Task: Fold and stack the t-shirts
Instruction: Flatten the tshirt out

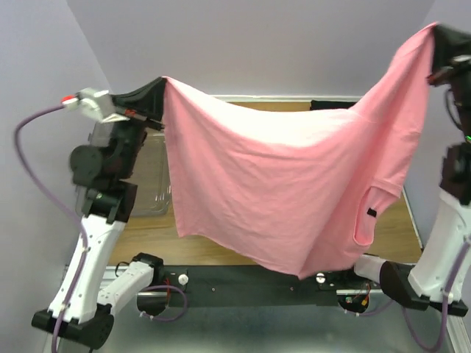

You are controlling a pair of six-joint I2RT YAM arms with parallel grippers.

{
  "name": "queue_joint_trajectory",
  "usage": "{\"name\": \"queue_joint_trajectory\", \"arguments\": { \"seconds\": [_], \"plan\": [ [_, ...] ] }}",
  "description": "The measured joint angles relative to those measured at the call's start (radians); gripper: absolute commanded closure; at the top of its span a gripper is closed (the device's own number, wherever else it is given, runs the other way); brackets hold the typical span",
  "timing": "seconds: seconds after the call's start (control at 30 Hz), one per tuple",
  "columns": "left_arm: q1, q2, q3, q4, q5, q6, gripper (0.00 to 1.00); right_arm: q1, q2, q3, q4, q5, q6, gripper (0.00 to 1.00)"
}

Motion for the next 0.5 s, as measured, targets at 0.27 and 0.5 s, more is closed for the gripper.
{"name": "queue_joint_trajectory", "arguments": {
  "seconds": [0.27,0.5],
  "plan": [
    [0.013,0.470,-0.151,-0.019,-0.098,-0.002,1.00,0.000,0.129,-0.822,0.191,-0.054,-0.056,1.00],
    [0.032,0.967,0.049,-0.176,-0.108,-0.014,1.00,0.000,0.370,-0.989,0.283,-0.067,-0.136,1.00]
  ]
}}
